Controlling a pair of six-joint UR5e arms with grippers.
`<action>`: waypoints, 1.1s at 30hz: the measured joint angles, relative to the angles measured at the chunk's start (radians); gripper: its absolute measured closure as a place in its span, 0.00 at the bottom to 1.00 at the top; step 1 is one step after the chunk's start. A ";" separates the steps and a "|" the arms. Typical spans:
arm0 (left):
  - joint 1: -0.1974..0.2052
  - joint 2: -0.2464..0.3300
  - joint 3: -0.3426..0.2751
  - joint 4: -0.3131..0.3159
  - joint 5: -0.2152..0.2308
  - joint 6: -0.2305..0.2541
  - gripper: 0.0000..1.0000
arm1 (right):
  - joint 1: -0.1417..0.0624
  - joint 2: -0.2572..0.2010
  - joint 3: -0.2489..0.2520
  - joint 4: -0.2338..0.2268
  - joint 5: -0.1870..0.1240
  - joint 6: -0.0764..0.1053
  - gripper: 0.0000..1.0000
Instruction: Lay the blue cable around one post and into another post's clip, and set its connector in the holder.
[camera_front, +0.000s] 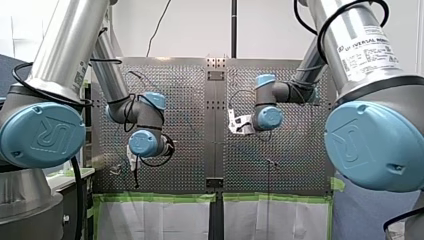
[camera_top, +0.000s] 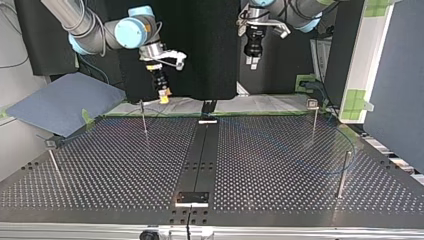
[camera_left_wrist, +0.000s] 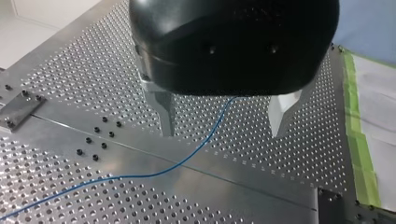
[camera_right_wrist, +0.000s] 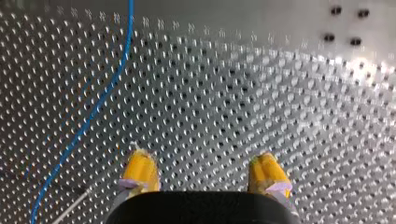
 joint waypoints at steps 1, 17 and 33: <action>0.001 0.000 0.000 -0.002 -0.002 0.000 0.00 | 0.007 0.001 0.000 0.001 0.002 -0.002 0.01; 0.004 0.000 0.009 -0.008 -0.001 -0.006 0.00 | 0.135 0.004 0.000 0.005 0.010 -0.020 0.01; 0.014 0.000 0.014 -0.017 -0.008 -0.016 0.00 | 0.264 0.008 0.053 -0.036 0.021 0.024 0.01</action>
